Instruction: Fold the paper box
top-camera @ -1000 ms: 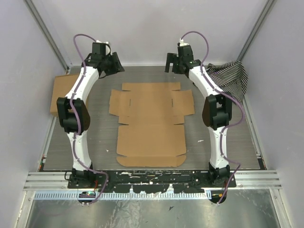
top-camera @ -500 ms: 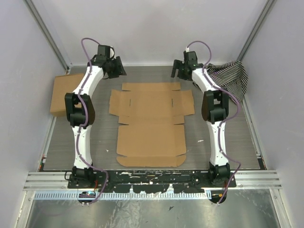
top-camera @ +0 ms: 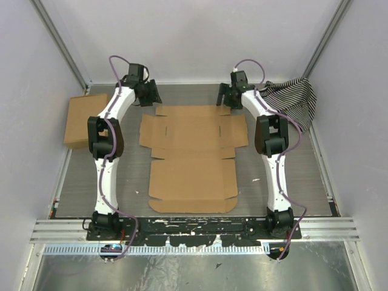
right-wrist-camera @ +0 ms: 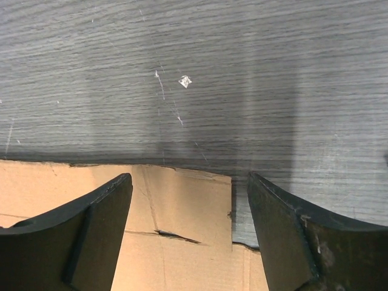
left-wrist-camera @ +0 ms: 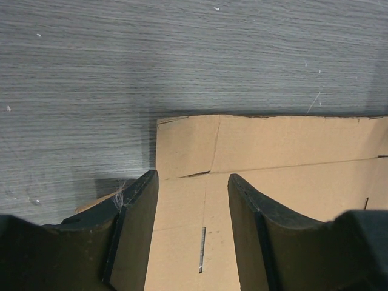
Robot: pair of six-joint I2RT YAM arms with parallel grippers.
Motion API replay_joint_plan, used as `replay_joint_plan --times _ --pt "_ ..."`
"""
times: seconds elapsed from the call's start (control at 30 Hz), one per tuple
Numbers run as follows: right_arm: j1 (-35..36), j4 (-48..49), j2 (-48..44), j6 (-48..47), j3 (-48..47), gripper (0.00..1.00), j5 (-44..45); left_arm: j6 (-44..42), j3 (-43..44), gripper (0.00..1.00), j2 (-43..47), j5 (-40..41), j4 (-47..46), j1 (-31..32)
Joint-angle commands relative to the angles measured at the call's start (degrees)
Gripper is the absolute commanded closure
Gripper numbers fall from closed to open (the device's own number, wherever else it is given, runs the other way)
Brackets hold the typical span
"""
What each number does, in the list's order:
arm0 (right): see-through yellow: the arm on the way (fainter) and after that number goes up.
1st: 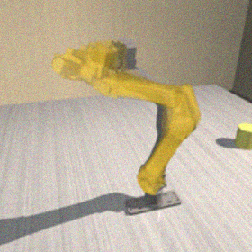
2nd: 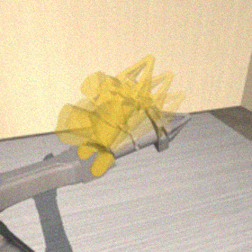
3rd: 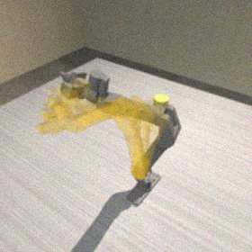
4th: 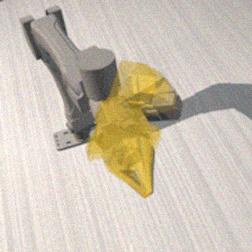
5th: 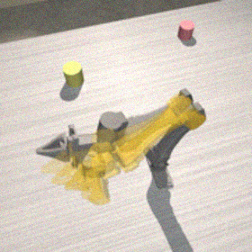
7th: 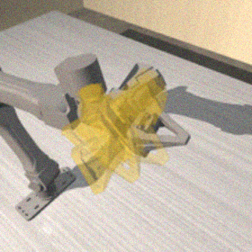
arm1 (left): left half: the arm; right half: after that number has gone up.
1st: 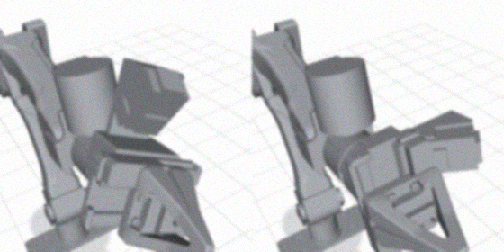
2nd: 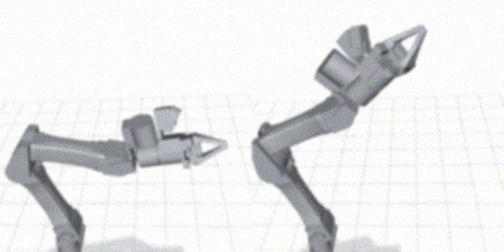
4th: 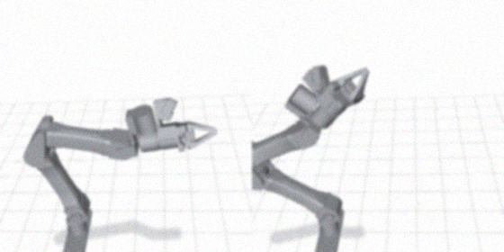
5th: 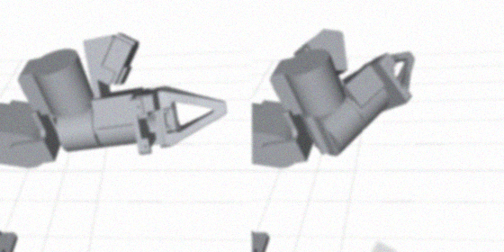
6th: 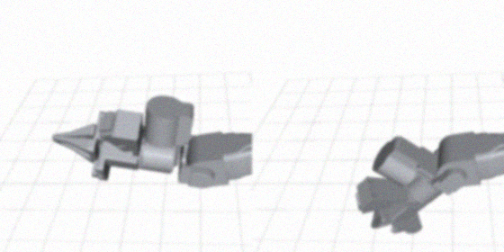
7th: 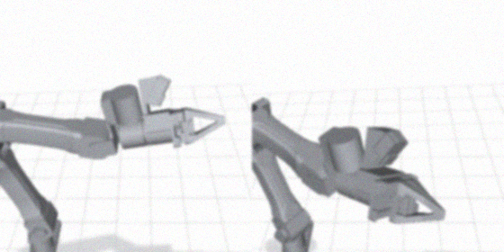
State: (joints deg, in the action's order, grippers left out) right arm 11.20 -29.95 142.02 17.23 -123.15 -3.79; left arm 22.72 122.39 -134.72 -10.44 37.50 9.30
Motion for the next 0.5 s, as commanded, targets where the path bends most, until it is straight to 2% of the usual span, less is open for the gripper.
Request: replay_joint_plan --times 0.0,0.17,0.47 --pt "0.3 1.1 -2.8 0.6 2.8 0.2 -1.4 0.9 1.7 0.44 -1.7 -0.3 0.0 -0.2" --pt "0.4 2.5 -5.2 0.7 6.8 0.26 -3.0 1.8 1.8 0.44 -3.4 -0.9 0.2 0.0" --pt "1.6 3.2 -8.7 0.9 11.3 0.47 -3.8 2.1 2.6 0.45 -4.7 -0.6 0.1 0.1"
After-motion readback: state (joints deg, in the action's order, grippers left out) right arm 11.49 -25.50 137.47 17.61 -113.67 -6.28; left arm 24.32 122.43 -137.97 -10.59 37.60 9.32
